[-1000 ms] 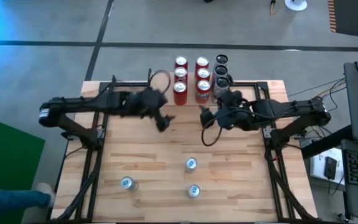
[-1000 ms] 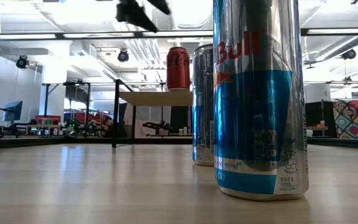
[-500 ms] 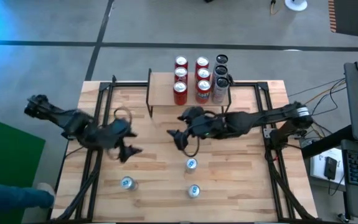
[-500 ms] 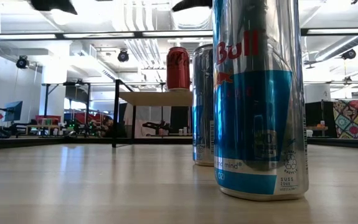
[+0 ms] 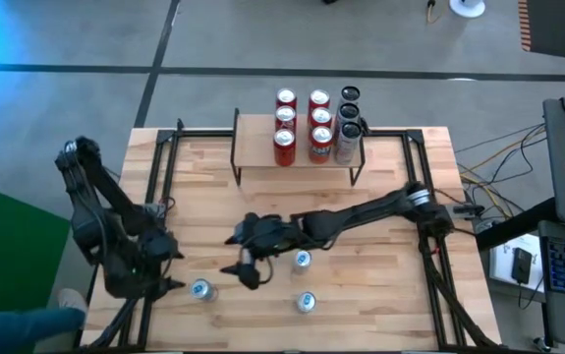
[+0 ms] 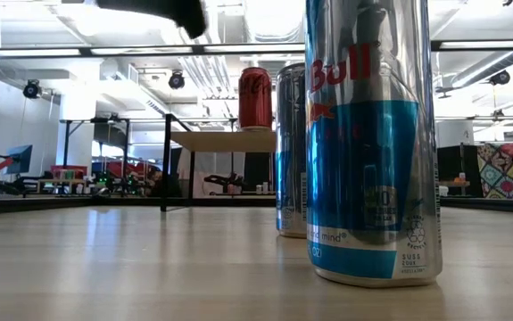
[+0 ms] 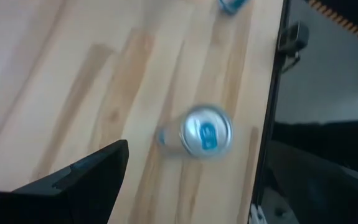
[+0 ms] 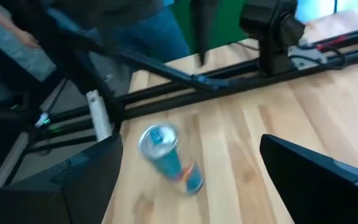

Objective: Place canned beverage on shelf
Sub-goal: Put the top blue soda can on the shelf

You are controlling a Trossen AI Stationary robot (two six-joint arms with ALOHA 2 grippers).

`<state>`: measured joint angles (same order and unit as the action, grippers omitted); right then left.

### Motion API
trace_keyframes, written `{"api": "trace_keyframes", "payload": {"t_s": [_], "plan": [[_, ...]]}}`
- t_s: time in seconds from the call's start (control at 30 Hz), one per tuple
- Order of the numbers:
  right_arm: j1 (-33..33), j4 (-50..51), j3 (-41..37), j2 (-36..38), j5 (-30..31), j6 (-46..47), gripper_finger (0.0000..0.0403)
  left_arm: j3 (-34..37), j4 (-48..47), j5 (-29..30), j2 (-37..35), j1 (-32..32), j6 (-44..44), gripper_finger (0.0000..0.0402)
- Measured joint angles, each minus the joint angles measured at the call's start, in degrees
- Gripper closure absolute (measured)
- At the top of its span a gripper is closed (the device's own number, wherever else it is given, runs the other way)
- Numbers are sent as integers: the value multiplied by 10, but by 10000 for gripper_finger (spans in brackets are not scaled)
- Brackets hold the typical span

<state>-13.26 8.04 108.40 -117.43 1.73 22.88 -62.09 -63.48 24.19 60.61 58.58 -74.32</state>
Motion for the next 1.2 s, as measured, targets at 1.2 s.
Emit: {"api": "trace_keyframes", "payload": {"t_s": [1.2], "plan": [[-101,734,241,8,200,285,35,0,40,104,114,-68,-205,31]]}}
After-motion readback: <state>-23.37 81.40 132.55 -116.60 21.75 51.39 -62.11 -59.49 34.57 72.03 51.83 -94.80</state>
